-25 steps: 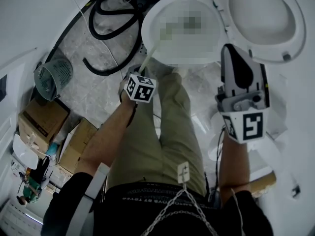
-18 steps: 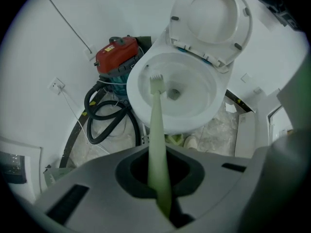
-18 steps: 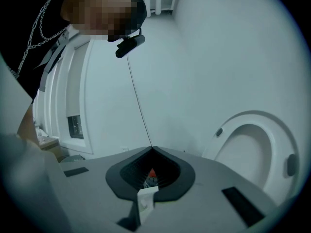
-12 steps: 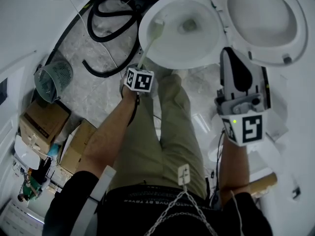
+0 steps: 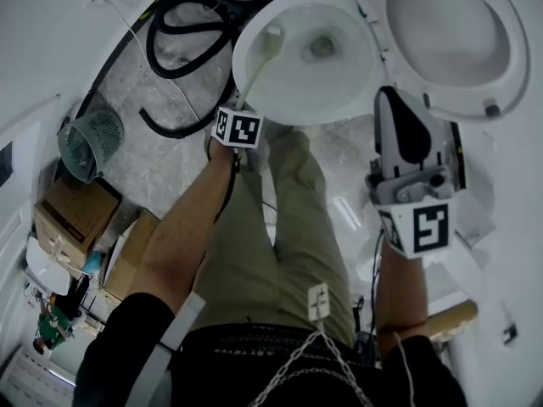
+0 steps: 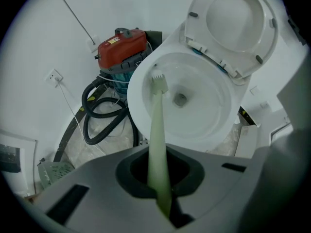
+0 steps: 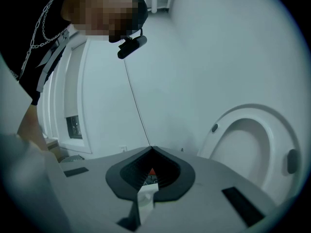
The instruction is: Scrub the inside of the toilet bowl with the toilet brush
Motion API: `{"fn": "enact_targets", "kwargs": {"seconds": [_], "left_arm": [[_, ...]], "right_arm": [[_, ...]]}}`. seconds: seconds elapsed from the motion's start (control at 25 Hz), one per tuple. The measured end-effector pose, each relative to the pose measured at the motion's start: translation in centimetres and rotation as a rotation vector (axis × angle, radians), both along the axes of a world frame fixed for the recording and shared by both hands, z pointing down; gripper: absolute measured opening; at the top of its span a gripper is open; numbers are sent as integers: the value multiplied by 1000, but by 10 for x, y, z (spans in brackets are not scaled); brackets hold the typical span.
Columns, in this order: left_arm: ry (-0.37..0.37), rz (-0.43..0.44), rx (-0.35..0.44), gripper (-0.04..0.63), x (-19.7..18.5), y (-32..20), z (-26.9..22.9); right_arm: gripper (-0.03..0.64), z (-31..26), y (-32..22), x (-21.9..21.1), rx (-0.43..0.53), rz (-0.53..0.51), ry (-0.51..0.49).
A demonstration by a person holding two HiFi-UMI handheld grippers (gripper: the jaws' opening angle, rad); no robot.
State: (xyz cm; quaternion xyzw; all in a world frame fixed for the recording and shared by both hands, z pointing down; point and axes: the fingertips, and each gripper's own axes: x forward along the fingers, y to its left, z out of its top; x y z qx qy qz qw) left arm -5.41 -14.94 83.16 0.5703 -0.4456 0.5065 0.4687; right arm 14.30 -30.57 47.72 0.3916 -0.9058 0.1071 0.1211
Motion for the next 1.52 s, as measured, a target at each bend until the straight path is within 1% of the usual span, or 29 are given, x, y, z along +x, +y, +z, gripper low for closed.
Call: {"fn": "enact_targets", "kwargs": {"seconds": [0.12, 0.28, 0.4, 0.6, 0.76, 0.92, 1.2, 1.32, 1.4, 1.52], "left_arm": [[2, 3, 9, 0, 2, -15, 1], [3, 12, 26, 0, 7, -35, 2], [18, 2, 26, 0, 15, -47, 3], [19, 17, 35, 0, 29, -65, 8], [1, 72, 54, 0, 37, -79, 11], [-2, 118, 73, 0, 49, -96, 13], [29, 137, 84, 1, 66, -100, 17], [13, 190, 98, 0, 73, -103, 19], [4, 233, 107, 0, 82, -107, 18], [9, 273, 110, 0, 94, -108, 17]], "right_arm": [[3, 0, -4, 1, -26, 16, -9], [3, -3, -8, 9, 0, 11, -3], [3, -4, -12, 12, -31, 39, -17], [3, 0, -11, 23, -15, 25, 3], [3, -2, -12, 20, -47, 50, -24], [3, -1, -14, 25, -40, 59, -30], [3, 0, -8, 35, -31, 60, -18], [3, 1, -5, 41, -5, 47, -5], [3, 2, -3, 44, -3, 51, -5], [3, 2, 0, 45, -5, 57, -16]]}}
